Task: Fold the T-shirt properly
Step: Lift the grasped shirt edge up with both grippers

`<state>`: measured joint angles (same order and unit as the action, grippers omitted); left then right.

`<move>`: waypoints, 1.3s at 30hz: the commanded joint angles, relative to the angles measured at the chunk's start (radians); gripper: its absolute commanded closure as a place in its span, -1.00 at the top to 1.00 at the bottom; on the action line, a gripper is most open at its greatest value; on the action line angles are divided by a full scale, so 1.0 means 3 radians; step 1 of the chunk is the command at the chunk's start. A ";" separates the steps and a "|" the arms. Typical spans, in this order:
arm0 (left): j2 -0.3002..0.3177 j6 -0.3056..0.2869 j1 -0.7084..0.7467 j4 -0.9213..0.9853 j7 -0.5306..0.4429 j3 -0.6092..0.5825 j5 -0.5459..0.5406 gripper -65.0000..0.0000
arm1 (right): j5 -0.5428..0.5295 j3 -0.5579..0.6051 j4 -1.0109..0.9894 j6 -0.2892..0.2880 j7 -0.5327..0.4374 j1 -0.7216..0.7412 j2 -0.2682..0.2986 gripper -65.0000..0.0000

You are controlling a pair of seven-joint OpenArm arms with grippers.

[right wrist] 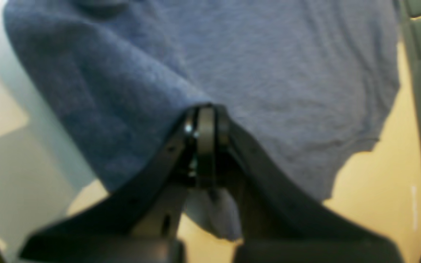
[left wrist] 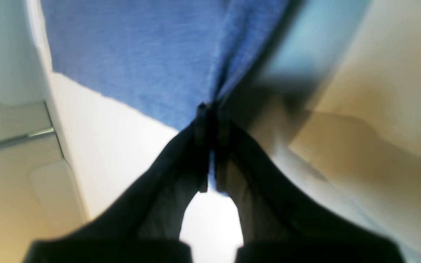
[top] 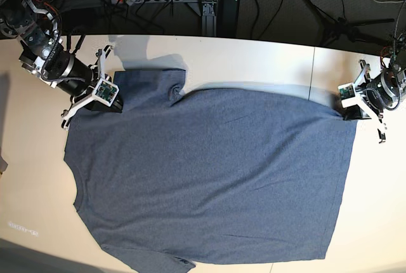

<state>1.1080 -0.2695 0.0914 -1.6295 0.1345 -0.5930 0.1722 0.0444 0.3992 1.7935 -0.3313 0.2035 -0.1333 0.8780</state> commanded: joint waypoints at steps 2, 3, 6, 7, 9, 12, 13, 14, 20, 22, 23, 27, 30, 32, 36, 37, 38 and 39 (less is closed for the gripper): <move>0.0085 -0.0038 -0.0028 -0.0029 0.0015 0.0142 -0.0001 -1.00 | -0.0071 -0.0083 0.0050 -0.0207 -0.0051 0.0095 0.0055 -1.00; 0.0085 -0.0038 -0.0028 -0.0029 0.0043 0.0179 -0.0001 -1.00 | -0.0107 -0.0088 0.0050 -0.0209 -0.0051 0.0144 0.0055 -1.00; 0.0085 -0.0038 -0.0037 -0.0029 0.0093 0.0209 -0.0005 -1.00 | -0.0189 -0.0086 0.0038 -0.0282 -0.0036 0.0318 0.0055 -1.00; 0.0085 -0.0038 -0.0037 -0.0028 0.0098 0.0209 -0.0014 -1.00 | -0.0189 -0.0086 0.0023 -0.0322 -0.0033 0.0381 0.0053 -1.00; 0.0084 -0.0038 -0.0039 -0.0028 0.0106 0.0209 -0.0022 -1.00 | -0.0229 -0.0086 -0.0019 -0.0346 -0.0027 0.0506 0.0053 -1.00; 0.0084 -0.0038 -0.0132 -0.0028 0.0104 0.0209 -0.0172 -1.00 | -0.0305 -0.0086 -0.0120 -0.0348 -0.0001 0.0711 0.0053 -1.00; 0.0084 -0.0038 -0.0179 -0.0028 0.0104 0.0209 -0.0215 -1.00 | -0.0329 -0.0086 -0.0146 -0.0384 -0.0001 0.0773 0.0053 -1.00; 0.0084 -0.0039 -0.0242 -0.0024 0.0103 0.0209 -0.0251 -1.00 | -0.0359 -0.0086 -0.0173 -0.0437 0.0000 0.0830 0.0053 -1.00; 0.0081 -0.0065 -0.0601 0.0140 0.0057 0.0209 -0.0476 -1.00 | -0.0474 -0.0085 -0.0366 -0.0487 -0.0003 0.1048 0.0045 -1.00; 0.0056 -0.0206 -0.0702 0.0209 0.0011 0.0207 -0.0534 -1.00 | -0.0476 -0.0083 -0.0423 -0.0496 -0.0005 0.1102 0.0027 -1.00; 0.0046 -0.0270 -0.0730 0.0237 0.0009 0.0207 -0.0577 -1.00 | -0.0476 -0.0081 -0.0451 -0.0510 -0.0004 0.1130 0.0005 -1.00; -0.0050 -0.0326 -0.0806 0.0360 -0.0001 0.0207 -0.0601 -1.00 | -0.0511 -0.0080 -0.0596 -0.0572 -0.0005 0.1228 -0.0120 -1.00; -0.0122 -0.0327 -0.0860 0.0451 -0.0034 0.0207 -0.0600 -1.00 | -0.0552 -0.0078 -0.0683 -0.0609 -0.0004 0.1294 -0.0202 -1.00; -0.0167 -0.0328 -0.0900 0.0523 -0.0042 0.0207 -0.0598 -1.00 | -0.0551 -0.0071 -0.0748 -0.0633 -0.0006 0.1315 -0.0235 -1.00; -0.0258 -0.0329 -0.1006 0.0710 -0.0128 0.0183 -0.0590 -1.00 | -0.0548 0.0066 -0.0882 -0.0637 -0.0005 0.1427 -0.0308 -1.00; -0.0278 -0.0331 -0.1035 0.0758 -0.0136 0.0161 -0.0584 -1.00 | -0.0547 0.0125 -0.0912 -0.0637 -0.0004 0.1469 -0.0322 -1.00; -0.0298 -0.0331 -0.1067 0.0804 -0.0137 0.0132 -0.0563 -1.00 | -0.0546 0.0186 -0.0947 -0.0636 -0.0004 0.1513 -0.0340 -1.00; -0.0314 -0.0338 -0.1101 0.0846 -0.0135 0.0088 -0.0551 -1.00 | -0.0538 0.0242 -0.0994 -0.0637 -0.0003 0.1558 -0.0369 -1.00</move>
<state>0.9916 -0.3710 -0.2153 -1.3685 0.1009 -0.5789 0.0071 -0.1150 0.4843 1.4834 -0.4450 0.2195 0.3084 0.7521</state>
